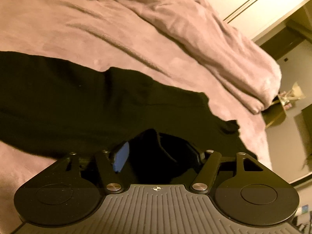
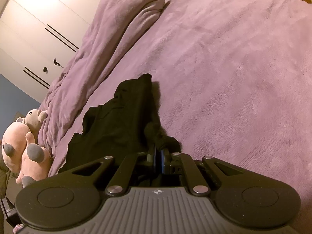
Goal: Fold small clothes
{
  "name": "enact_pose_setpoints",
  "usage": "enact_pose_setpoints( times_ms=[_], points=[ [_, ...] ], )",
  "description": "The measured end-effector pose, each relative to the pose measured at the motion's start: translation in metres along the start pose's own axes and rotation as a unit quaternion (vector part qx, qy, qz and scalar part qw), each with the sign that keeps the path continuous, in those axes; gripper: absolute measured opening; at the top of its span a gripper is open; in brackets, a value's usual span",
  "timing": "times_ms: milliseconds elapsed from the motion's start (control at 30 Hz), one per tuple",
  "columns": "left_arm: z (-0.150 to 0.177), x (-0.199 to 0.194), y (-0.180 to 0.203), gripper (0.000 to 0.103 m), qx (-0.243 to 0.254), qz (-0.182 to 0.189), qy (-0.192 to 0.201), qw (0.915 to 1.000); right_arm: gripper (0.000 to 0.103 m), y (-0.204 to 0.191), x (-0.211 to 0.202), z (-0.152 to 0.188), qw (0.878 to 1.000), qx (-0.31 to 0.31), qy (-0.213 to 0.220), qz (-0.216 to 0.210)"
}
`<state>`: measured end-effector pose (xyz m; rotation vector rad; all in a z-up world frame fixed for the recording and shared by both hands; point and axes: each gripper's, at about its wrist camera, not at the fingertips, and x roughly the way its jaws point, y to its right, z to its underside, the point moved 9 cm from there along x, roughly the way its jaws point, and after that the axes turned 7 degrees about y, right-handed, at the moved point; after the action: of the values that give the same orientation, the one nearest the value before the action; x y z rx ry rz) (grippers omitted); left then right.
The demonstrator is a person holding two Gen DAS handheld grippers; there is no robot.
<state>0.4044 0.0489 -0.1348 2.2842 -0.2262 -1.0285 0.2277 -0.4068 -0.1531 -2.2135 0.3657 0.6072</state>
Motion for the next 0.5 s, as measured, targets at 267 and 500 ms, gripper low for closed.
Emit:
enact_pose_setpoints(
  times_ms=[267, 500],
  points=[
    [-0.001, -0.001, -0.010, 0.079, -0.045, 0.017, -0.012, 0.9988, 0.005, 0.000, 0.001, 0.001, 1.000, -0.001, -0.001, 0.004],
    [0.004, 0.014, -0.006, 0.011, 0.009, -0.021, -0.021, 0.9995, 0.005, -0.001, 0.001, 0.001, 1.000, -0.004, -0.001, 0.005]
  ],
)
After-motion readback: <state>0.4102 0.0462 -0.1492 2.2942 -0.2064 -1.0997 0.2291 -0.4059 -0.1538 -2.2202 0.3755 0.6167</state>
